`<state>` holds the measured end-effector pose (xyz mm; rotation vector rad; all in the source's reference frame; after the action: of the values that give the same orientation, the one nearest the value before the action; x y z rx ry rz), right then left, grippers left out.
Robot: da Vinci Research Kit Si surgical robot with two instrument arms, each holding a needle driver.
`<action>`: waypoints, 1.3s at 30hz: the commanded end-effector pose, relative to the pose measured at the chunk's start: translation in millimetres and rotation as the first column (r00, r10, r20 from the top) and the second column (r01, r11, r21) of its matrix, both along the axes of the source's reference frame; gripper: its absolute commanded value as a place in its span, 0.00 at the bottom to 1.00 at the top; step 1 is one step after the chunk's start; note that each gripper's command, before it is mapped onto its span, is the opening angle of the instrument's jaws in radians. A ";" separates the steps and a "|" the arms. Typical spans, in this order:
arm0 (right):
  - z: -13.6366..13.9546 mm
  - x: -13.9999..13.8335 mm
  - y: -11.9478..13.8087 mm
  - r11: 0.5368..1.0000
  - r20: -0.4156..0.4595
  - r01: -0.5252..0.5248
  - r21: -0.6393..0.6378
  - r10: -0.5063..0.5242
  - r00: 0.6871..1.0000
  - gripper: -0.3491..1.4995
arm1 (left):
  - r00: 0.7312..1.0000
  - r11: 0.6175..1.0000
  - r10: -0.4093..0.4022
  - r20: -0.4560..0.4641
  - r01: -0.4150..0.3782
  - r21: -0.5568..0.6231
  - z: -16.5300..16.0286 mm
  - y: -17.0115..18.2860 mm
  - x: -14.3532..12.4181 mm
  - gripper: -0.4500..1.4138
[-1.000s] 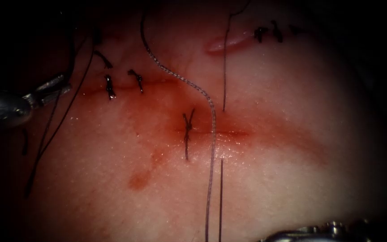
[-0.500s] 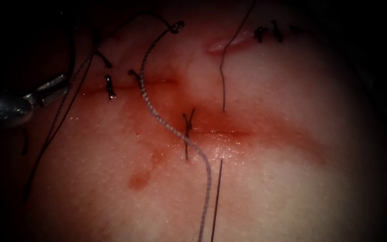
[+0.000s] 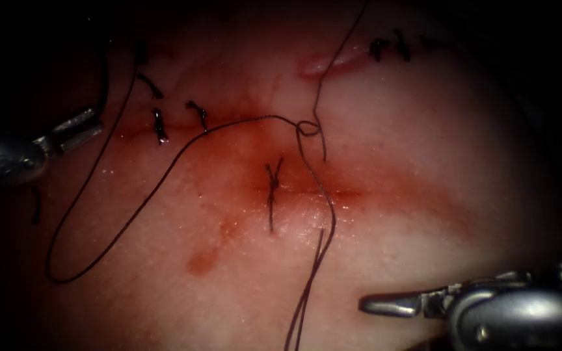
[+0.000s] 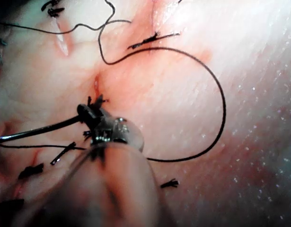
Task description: Wound Closure
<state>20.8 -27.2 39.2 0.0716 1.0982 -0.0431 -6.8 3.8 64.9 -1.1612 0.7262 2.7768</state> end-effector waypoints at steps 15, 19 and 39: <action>13.5 5.0 1.3 1.000 0.059 -0.011 -0.024 0.012 0.998 0.82 | 1.000 1.000 0.003 -0.002 -0.003 0.000 0.7 0.2 -0.7 0.12; 13.8 6.0 0.9 1.000 0.048 0.004 -0.018 -0.004 0.999 0.73 | 1.000 1.000 0.003 -0.002 -0.003 0.000 0.7 0.2 -0.7 0.12; 7.1 5.9 -5.9 0.988 0.003 0.150 0.027 -0.150 0.989 0.00 | 1.000 1.000 0.005 0.000 -0.005 0.000 0.7 0.2 -0.7 0.12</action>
<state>25.5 -33.1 46.0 0.1837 1.0870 -0.1629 -6.9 3.7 65.1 -1.1622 0.7224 2.7818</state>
